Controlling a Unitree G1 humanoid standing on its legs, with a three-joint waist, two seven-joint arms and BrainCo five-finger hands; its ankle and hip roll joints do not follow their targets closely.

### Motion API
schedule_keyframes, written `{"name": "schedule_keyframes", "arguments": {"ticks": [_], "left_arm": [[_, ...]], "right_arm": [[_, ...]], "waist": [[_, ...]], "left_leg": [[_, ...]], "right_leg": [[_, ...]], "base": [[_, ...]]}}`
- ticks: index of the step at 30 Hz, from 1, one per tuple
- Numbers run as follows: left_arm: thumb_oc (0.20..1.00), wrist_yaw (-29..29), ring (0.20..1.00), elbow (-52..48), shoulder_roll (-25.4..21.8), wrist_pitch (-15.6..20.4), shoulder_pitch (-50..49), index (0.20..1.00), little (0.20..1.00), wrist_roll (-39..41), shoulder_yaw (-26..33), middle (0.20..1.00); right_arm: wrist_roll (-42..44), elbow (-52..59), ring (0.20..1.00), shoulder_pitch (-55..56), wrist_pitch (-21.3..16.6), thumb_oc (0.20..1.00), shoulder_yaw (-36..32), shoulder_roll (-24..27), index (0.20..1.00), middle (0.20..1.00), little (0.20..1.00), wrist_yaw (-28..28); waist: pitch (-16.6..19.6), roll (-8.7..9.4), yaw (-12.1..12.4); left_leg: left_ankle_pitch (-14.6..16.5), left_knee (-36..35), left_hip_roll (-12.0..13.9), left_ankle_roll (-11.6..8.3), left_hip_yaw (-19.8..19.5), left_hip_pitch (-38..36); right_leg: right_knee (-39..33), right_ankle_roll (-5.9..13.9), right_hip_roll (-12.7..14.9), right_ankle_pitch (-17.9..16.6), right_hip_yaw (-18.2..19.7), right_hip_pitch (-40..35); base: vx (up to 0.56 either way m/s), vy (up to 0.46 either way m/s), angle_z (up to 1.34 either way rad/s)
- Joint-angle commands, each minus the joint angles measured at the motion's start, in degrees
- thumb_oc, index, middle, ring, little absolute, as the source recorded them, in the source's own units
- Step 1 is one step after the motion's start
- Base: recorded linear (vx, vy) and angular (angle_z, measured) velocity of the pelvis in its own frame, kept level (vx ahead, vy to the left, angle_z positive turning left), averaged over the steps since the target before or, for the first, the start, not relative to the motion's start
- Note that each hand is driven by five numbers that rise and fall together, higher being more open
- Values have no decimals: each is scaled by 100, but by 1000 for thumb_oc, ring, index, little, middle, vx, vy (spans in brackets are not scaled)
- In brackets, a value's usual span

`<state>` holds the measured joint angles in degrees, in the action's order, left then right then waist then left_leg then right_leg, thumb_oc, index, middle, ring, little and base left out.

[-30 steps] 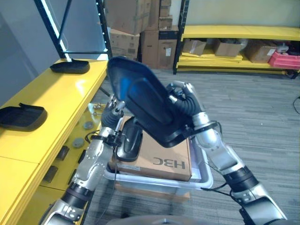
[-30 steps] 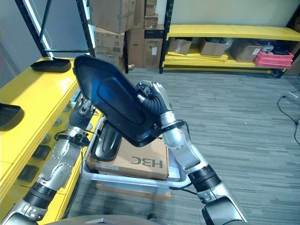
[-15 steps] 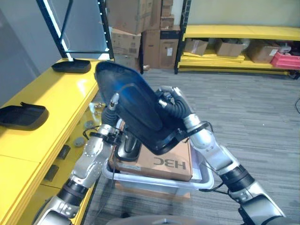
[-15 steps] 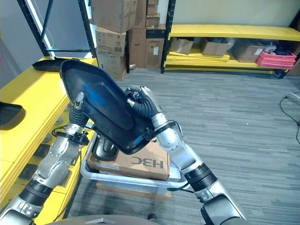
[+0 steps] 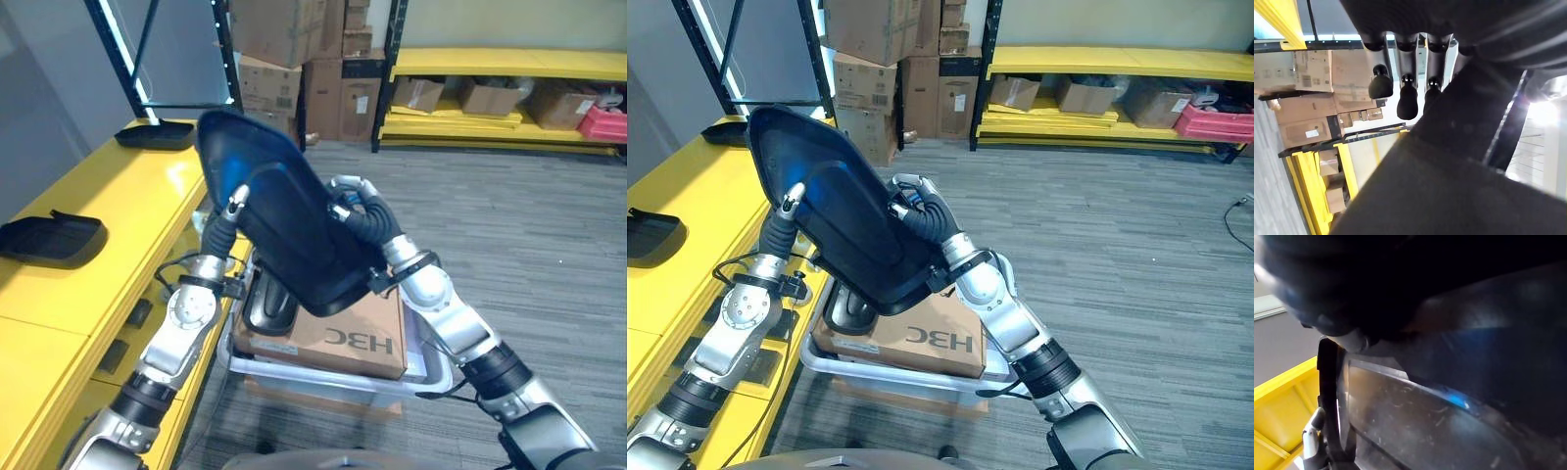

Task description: Move parts from the plastic box to the shelf.

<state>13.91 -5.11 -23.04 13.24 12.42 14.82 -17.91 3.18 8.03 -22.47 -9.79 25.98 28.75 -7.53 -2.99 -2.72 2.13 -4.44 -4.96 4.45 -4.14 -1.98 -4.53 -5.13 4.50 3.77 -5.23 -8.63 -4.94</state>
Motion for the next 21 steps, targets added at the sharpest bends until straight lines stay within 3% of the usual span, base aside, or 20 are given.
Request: {"name": "schedule_keyframes", "arguments": {"ticks": [1, 2, 5, 7, 8, 17, 18, 21], "left_arm": [[200, 280, 200, 415, 42, 292, 1200, 200, 200, -671, -319, 200], [200, 603, 200, 443, 55, 362, 1124, 200, 200, -1080, -212, 200], [200, 818, 200, 361, -38, 346, 986, 200, 200, -1434, -35, 200], [200, 1104, 200, 265, -186, 309, 815, 200, 200, -1862, 259, 200], [200, 1193, 200, 239, -226, 295, 730, 200, 200, -1969, 367, 200], [200, 1371, 200, 15, -463, 270, 214, 200, 200, -2340, 940, 200], [200, 1352, 200, 1, -461, 275, 188, 200, 200, -2335, 939, 200], [200, 1294, 200, -15, -467, 249, 157, 200, 200, -2354, 918, 200]], "right_arm": [[637, 1058, 200, -734, -910, 200, 940, -693, 200, 200, 200, 847], [853, 1079, 200, -782, -956, 200, 1088, -671, 200, 200, 200, 991], [987, 1126, 200, -813, -984, 200, 1157, -654, 200, 200, 200, 1100], [1187, 1131, 495, -774, -1014, 495, 1123, -660, 495, 495, 495, 1134], [1295, 1122, 1000, -732, -1021, 1000, 1088, -676, 1000, 1000, 1000, 1154], [1607, 927, 1000, -374, -1069, 1000, 692, -728, 1000, 1000, 1000, 1061], [1638, 911, 200, -337, -1066, 200, 668, -740, 200, 200, 200, 1069], [1779, 874, 200, -236, -1063, 200, 600, -808, 200, 200, 200, 1078]], "waist": [[7, 325, -19], [-12, 332, -18], [-17, 325, -4], [-18, 309, 19], [-15, 298, 26], [25, 248, 70], [27, 247, 71], [29, 240, 84]], "left_leg": [[646, -4, 46, 4, -105, -262], [642, -4, 60, -13, -106, -263], [640, -4, 73, -27, -111, -273], [636, -4, 86, -42, -108, -285], [637, -4, 87, -47, -111, -290], [621, -4, 96, -78, -176, -293], [618, -4, 97, -77, -199, -288], [616, -4, 94, -81, -242, -285]], "right_leg": [[13, 317, 462, 416, -201, -197], [13, 316, 455, 430, -212, -212], [13, 317, 452, 438, -229, -228], [13, 315, 450, 453, -242, -250], [13, 314, 446, 462, -244, -258], [13, 291, 429, 507, -328, -330], [13, 289, 430, 508, -344, -337], [13, 289, 435, 511, -377, -360]], "base": [[-20, -45, 0], [-12, -49, 0], [-4, -27, 2], [5, -36, 5], [0, 0, 0], [0, -5, 5], [0, 0, 0], [-2, -1, 2]]}}
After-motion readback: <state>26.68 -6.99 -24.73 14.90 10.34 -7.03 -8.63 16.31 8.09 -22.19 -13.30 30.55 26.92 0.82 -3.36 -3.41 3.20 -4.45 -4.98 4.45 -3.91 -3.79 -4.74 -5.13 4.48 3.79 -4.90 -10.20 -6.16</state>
